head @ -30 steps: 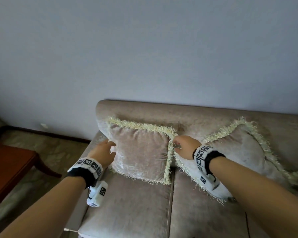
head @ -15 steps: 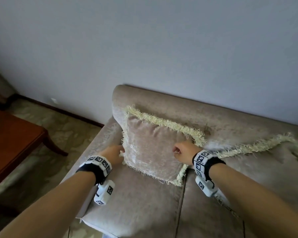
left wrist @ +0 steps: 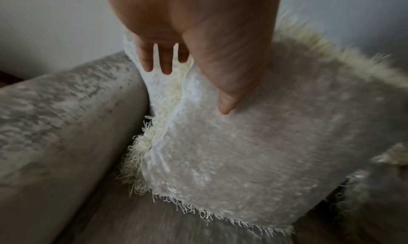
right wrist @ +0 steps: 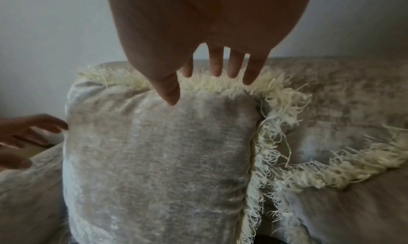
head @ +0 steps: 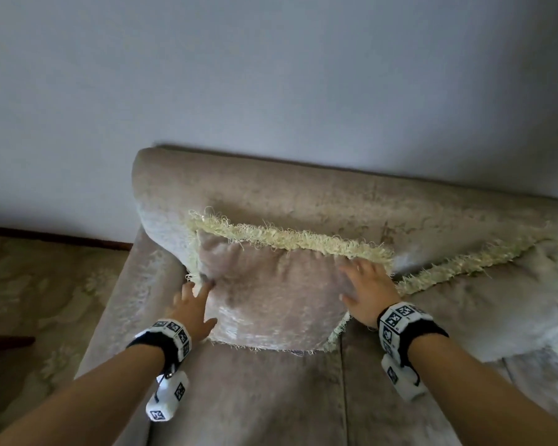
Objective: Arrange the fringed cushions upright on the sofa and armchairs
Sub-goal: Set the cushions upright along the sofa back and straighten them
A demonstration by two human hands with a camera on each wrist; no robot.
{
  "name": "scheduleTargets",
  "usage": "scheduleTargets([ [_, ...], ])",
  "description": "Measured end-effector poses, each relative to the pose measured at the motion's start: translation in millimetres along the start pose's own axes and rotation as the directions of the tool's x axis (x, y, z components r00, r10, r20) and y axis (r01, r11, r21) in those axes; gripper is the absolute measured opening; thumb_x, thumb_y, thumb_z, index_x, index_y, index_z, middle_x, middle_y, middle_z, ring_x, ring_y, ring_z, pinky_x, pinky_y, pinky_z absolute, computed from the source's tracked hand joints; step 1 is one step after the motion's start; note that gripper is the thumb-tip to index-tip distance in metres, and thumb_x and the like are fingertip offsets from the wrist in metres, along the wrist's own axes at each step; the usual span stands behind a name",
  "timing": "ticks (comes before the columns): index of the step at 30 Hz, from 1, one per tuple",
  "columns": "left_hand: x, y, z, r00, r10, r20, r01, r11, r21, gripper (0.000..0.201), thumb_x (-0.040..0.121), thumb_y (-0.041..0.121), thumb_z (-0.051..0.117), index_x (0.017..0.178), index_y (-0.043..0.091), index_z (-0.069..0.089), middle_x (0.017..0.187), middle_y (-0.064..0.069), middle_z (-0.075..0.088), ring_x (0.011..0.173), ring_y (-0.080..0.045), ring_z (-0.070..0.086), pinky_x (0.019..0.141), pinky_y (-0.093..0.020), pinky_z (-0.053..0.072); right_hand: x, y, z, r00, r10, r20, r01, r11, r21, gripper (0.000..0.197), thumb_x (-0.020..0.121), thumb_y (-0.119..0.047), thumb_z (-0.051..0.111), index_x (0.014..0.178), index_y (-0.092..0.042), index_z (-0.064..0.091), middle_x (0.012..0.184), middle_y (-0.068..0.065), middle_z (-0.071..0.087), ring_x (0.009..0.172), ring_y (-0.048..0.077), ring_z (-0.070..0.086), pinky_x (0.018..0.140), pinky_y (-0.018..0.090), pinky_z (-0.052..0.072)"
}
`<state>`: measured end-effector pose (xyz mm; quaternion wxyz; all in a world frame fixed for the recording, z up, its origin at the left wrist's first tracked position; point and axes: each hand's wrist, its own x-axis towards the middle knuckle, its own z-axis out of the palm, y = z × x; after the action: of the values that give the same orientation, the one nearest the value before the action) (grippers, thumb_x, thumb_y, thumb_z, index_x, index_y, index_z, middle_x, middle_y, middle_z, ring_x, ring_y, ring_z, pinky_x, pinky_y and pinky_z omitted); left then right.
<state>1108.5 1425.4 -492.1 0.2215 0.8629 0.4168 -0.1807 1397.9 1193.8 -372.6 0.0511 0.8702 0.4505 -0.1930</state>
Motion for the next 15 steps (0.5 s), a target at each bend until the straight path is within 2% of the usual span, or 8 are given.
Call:
scheduleTargets([
  [3,37,-18,33,0.996,-0.001,-0.093,-0.013,0.988,-0.156,0.099,0.066,0.053,0.078,0.141,0.035,0.016,0.149,-0.018,0.019,0.137,-0.042,0.027,0.105,-0.056,0.037,34,1,27,1.000,-0.012,-0.022,0.011,1.000,-0.028,0.082,0.084,-0.060,0.055,0.148,-0.046,0.004,0.160,0.005,0.006,0.145,0.037,0.004,0.117,0.055,0.011],
  [5,55,-29,53,0.988,0.016,-0.152,-0.055,0.967,-0.250,0.111,0.060,0.051,0.086,0.145,0.020,0.022,0.149,-0.019,0.023,0.138,-0.039,0.028,0.107,-0.055,0.037,56,6,45,1.000,-0.016,-0.023,0.014,0.997,-0.077,0.090,0.078,-0.072,0.053,0.146,-0.051,-0.002,0.161,0.005,0.001,0.146,0.039,-0.002,0.115,0.063,0.004],
  [7,72,-40,74,0.990,0.012,-0.140,-0.057,0.945,-0.321,0.121,0.056,0.048,0.090,0.148,0.009,0.022,0.146,-0.019,0.027,0.134,-0.036,0.032,0.108,-0.052,0.037,70,14,65,1.000,-0.012,-0.028,0.009,0.993,-0.114,0.096,0.072,-0.079,0.053,0.145,-0.050,-0.002,0.159,0.008,0.004,0.145,0.039,-0.002,0.111,0.069,0.002],
  [9,87,-49,93,0.994,0.020,-0.110,-0.061,0.923,-0.380,0.132,0.049,0.050,0.091,0.151,0.012,0.016,0.136,-0.015,0.034,0.126,-0.034,0.040,0.106,-0.050,0.040,82,25,86,0.999,-0.010,-0.053,0.004,0.993,-0.114,0.099,0.067,-0.084,0.052,0.145,-0.048,0.001,0.156,0.012,0.011,0.143,0.040,0.005,0.110,0.072,0.007],
  [11,101,-55,117,0.995,0.030,-0.094,-0.068,0.899,-0.432,0.140,0.040,0.060,0.089,0.150,0.012,0.016,0.130,-0.012,0.038,0.121,-0.032,0.045,0.105,-0.051,0.041,91,34,102,0.995,-0.023,-0.102,0.012,0.994,-0.108,0.098,0.064,-0.086,0.049,0.143,-0.045,0.007,0.149,0.016,0.021,0.137,0.042,0.016,0.107,0.070,0.021],
  [13,112,-53,138,0.992,0.039,-0.118,-0.090,0.884,-0.459,0.139,0.033,0.064,0.083,0.145,0.007,0.025,0.128,-0.013,0.042,0.120,-0.032,0.046,0.105,-0.052,0.041,99,40,116,0.987,-0.043,-0.155,0.026,0.994,-0.109,0.094,0.064,-0.087,0.045,0.140,-0.040,0.016,0.137,0.017,0.031,0.128,0.040,0.026,0.102,0.065,0.033],
  [15,121,-46,152,0.988,0.005,-0.151,-0.081,0.861,-0.503,0.129,0.029,0.058,0.084,0.138,0.011,0.035,0.123,-0.014,0.045,0.116,-0.033,0.049,0.102,-0.049,0.042,104,44,127,0.973,-0.080,-0.217,0.055,0.991,-0.122,0.090,0.066,-0.086,0.042,0.137,-0.034,0.025,0.124,0.016,0.038,0.115,0.040,0.035,0.096,0.062,0.038],
])
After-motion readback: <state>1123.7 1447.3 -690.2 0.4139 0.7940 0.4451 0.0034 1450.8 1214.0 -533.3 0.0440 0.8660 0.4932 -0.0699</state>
